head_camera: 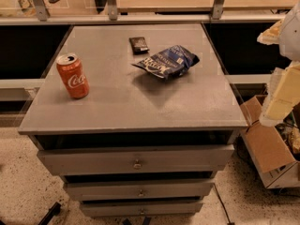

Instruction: Move brown chip bag near sponge

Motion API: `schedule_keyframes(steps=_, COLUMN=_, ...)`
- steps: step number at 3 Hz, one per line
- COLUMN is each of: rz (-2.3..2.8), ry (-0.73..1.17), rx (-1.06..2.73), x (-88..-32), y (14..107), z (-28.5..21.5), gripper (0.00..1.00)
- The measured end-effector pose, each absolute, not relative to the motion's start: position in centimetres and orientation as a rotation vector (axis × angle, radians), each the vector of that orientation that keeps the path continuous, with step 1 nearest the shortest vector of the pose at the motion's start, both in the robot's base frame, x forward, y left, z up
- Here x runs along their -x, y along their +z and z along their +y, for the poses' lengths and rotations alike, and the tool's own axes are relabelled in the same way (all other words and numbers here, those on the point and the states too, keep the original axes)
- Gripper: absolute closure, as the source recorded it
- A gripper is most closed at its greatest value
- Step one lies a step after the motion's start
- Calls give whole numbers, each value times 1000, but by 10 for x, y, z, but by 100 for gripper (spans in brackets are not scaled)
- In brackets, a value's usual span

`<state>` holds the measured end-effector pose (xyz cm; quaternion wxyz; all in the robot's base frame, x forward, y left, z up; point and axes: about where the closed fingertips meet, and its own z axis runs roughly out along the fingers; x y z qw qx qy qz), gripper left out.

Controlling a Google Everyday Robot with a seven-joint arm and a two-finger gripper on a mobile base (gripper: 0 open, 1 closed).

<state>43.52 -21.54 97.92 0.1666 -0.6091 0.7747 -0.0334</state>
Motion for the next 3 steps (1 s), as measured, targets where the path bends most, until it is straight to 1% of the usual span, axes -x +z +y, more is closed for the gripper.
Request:
schedule_keyframes(steps=2, rz=2315, ry=-267, rx=1549, x=-428, y=991, z=-223, gripper=0)
schedule_keyframes(steps=3, rz=2415, ry=-402, rx=1402, x=-432, y=997, z=-233, gripper=0)
